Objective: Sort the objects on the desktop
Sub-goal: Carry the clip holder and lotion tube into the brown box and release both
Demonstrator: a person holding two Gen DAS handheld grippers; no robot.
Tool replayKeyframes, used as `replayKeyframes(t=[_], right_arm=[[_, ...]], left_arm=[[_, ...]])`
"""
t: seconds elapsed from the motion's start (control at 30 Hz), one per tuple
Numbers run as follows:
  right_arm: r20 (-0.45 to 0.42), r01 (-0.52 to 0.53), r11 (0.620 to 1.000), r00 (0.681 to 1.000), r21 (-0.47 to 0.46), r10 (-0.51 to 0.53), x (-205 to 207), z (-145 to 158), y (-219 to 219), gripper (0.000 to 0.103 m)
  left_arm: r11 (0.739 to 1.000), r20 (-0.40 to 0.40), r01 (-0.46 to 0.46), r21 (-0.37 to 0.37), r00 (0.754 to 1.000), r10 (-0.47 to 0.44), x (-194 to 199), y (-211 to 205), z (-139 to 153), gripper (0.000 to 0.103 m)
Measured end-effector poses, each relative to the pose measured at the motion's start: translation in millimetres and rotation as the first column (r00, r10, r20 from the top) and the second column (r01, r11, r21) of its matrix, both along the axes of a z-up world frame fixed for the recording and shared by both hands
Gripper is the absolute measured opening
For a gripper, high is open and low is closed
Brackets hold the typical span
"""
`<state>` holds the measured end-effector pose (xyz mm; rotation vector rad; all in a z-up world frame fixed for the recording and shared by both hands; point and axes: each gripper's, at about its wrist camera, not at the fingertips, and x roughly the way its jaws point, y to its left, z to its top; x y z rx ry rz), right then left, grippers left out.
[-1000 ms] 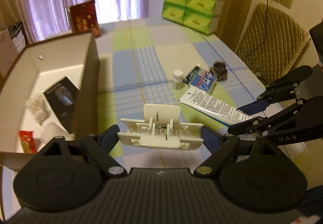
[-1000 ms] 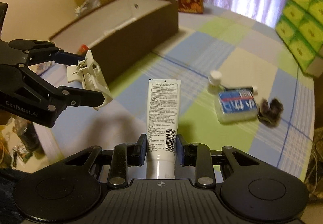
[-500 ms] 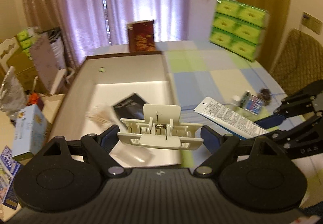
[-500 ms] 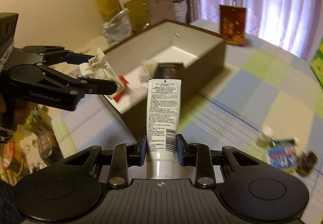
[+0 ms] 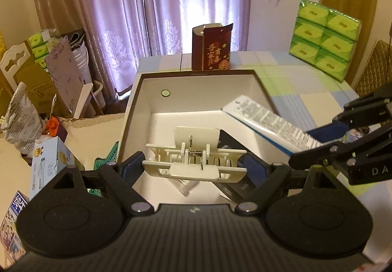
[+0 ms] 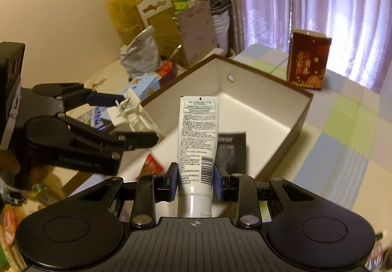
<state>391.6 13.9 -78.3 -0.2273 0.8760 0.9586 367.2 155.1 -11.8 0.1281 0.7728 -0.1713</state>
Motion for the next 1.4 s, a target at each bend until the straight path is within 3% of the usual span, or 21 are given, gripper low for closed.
replayKeyframes(t=[0.37,0.8,0.97,1.4], right_arm=[[0.003,0.050,0.995,0.999,-0.090,-0.050,79,-31,43,0.027],[0.036,-0.016,0.963,0.999,-0.268,0.027,135,-72,75,0.027],[0.033,-0.041,0.956,0.998,-0.292,0.053,142,-82,78,0.027],[0.040,-0.069,0.944,0.995,-0.322,0.086,143,-96,83,0.029]], left_arm=[[0.999,-0.050,0.037,-0.024,0.998,-0.039,81,15,-29,0.085],[0.990,-0.104,0.140,0.021,0.985,-0.137,158,6,-67,0.085],[0.984,-0.126,0.166,0.070,0.980,-0.157,169,1,-80,0.085],[0.980,-0.141,0.179,0.086,0.976,-0.166,178,-2,-86,0.090]])
